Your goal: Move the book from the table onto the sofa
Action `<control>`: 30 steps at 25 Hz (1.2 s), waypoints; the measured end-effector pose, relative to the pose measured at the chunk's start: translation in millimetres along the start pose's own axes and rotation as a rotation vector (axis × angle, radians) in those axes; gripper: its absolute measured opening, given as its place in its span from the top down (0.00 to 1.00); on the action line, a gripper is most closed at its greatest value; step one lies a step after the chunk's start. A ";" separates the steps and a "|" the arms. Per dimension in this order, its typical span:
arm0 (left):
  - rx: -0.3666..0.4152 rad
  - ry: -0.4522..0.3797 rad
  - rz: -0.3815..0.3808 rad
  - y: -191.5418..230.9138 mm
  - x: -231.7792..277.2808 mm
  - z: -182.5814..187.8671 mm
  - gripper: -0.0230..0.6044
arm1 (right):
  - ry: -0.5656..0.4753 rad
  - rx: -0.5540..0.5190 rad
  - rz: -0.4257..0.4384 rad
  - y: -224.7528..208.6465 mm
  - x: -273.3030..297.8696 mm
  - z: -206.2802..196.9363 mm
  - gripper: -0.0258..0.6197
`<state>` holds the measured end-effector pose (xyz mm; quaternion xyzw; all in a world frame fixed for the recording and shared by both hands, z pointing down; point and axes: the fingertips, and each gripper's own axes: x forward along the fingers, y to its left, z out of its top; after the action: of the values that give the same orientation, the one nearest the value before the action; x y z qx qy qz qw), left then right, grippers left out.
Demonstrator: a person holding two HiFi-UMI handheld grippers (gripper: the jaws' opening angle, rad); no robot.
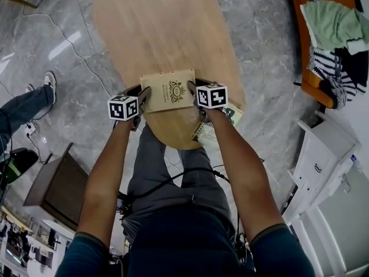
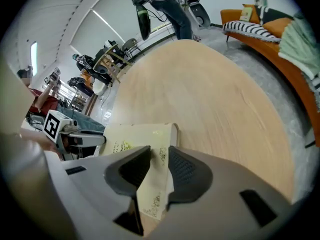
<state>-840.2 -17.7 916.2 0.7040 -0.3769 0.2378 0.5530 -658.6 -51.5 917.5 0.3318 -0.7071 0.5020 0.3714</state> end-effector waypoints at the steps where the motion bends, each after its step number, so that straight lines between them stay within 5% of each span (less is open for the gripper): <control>1: -0.003 0.001 0.006 -0.7 -1.2 0.0 0.75 | 0.006 0.003 -0.006 1.0 -2.0 -0.5 0.77; 14: 0.095 -0.216 0.083 -55.8 -77.8 47.5 0.77 | -0.245 -0.164 -0.049 50.4 -93.5 42.2 0.80; 30: 0.363 -0.523 0.065 -216.6 -221.5 129.3 0.77 | -0.646 -0.347 -0.064 121.4 -306.7 96.6 0.80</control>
<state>-812.4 -59.7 584.2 0.8161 -0.4799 0.1296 0.2948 -624.8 -80.8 576.7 0.4270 -0.8519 0.2321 0.1953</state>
